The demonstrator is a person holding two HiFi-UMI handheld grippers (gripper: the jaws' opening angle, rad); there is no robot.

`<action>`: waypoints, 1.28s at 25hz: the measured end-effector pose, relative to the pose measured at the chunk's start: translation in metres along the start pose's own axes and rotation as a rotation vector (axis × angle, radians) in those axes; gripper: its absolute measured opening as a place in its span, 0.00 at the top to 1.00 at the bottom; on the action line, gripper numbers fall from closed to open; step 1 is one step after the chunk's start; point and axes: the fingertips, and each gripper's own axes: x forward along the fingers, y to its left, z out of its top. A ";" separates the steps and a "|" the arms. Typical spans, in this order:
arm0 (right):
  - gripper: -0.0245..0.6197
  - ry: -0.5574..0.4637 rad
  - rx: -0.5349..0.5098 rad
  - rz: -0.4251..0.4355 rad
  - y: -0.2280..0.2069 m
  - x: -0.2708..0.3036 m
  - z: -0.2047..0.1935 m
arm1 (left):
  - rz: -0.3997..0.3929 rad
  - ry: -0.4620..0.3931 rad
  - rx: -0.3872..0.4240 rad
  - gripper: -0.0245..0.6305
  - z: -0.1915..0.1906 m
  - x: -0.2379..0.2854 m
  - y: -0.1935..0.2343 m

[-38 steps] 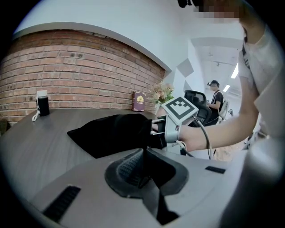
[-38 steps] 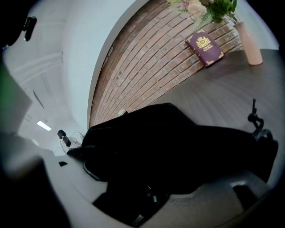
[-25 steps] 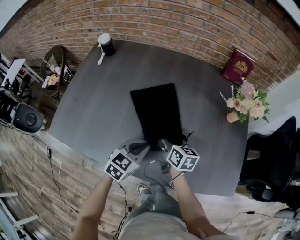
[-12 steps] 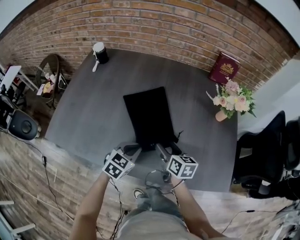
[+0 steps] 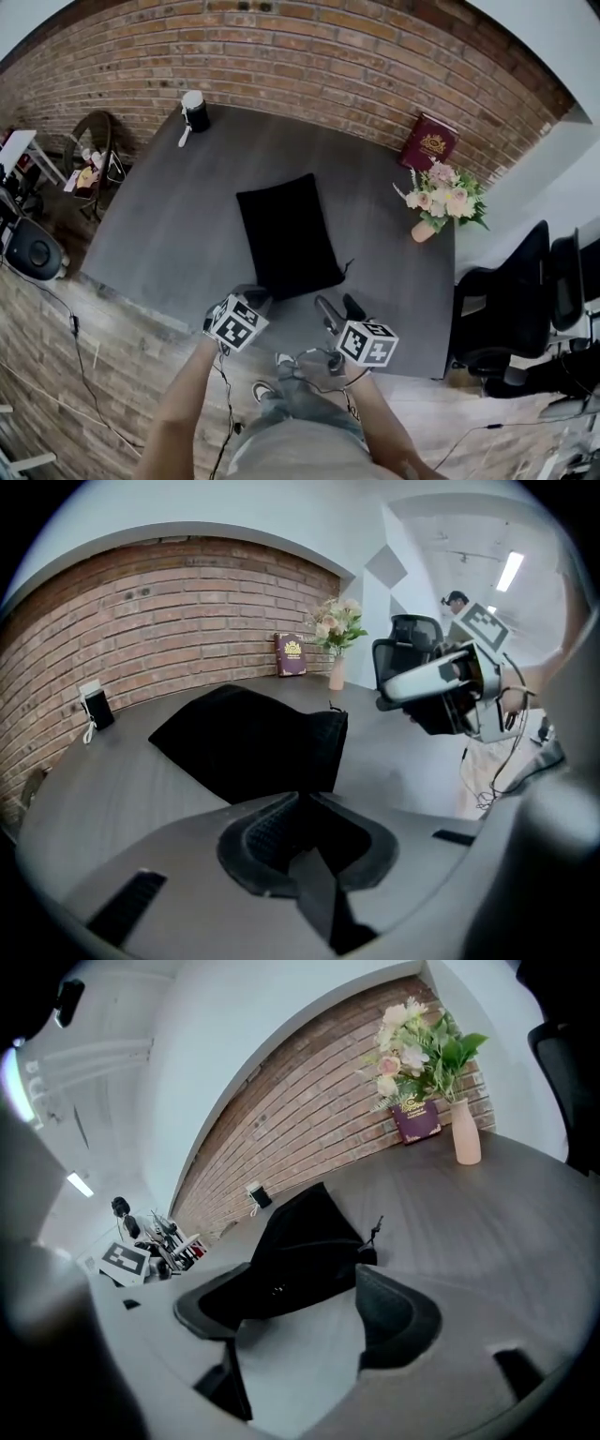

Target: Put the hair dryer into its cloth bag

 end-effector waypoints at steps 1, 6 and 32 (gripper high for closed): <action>0.42 -0.002 -0.004 -0.005 -0.001 -0.005 -0.001 | 0.000 0.003 0.001 0.93 -0.002 0.001 -0.001; 0.42 -0.008 -0.026 -0.024 -0.003 -0.026 -0.004 | 0.026 0.008 -0.015 0.93 -0.008 -0.002 -0.003; 0.72 -0.587 -0.332 -0.164 0.045 -0.173 0.178 | 0.590 -0.827 -0.371 0.90 0.120 -0.277 0.053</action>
